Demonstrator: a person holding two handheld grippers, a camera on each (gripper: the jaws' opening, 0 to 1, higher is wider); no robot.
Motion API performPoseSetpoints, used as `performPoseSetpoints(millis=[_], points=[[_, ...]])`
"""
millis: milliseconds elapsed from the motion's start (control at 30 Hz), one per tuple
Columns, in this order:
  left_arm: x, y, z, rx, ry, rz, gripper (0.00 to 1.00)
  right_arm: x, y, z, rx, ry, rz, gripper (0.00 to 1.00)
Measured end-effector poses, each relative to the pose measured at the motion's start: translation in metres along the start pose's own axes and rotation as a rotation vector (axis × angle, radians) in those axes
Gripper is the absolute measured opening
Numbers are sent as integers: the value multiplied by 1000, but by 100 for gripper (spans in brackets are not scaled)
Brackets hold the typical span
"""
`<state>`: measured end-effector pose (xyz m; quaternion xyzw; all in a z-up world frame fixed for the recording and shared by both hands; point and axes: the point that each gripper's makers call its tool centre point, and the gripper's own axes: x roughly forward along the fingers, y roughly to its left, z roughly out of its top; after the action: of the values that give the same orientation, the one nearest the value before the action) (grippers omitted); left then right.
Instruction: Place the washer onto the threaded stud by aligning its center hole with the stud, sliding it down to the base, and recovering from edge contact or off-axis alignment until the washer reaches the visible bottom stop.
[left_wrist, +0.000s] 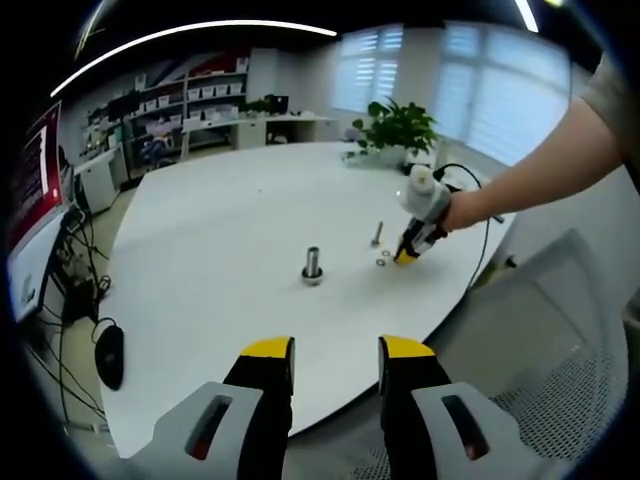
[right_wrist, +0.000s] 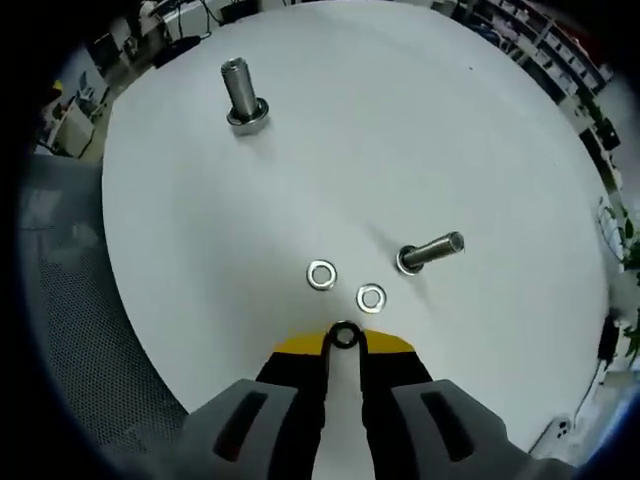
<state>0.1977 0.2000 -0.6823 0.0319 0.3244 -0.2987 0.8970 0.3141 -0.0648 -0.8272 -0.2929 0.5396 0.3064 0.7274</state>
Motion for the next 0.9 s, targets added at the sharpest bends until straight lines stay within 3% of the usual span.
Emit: performPoseSetpoints(millis=[567, 900], points=[[0, -2, 1, 7, -3, -14, 31, -36, -39, 39, 31, -128, -81, 14], [0, -3, 2, 4, -7, -16, 31, -43, -45, 52, 4, -165, -122, 14]])
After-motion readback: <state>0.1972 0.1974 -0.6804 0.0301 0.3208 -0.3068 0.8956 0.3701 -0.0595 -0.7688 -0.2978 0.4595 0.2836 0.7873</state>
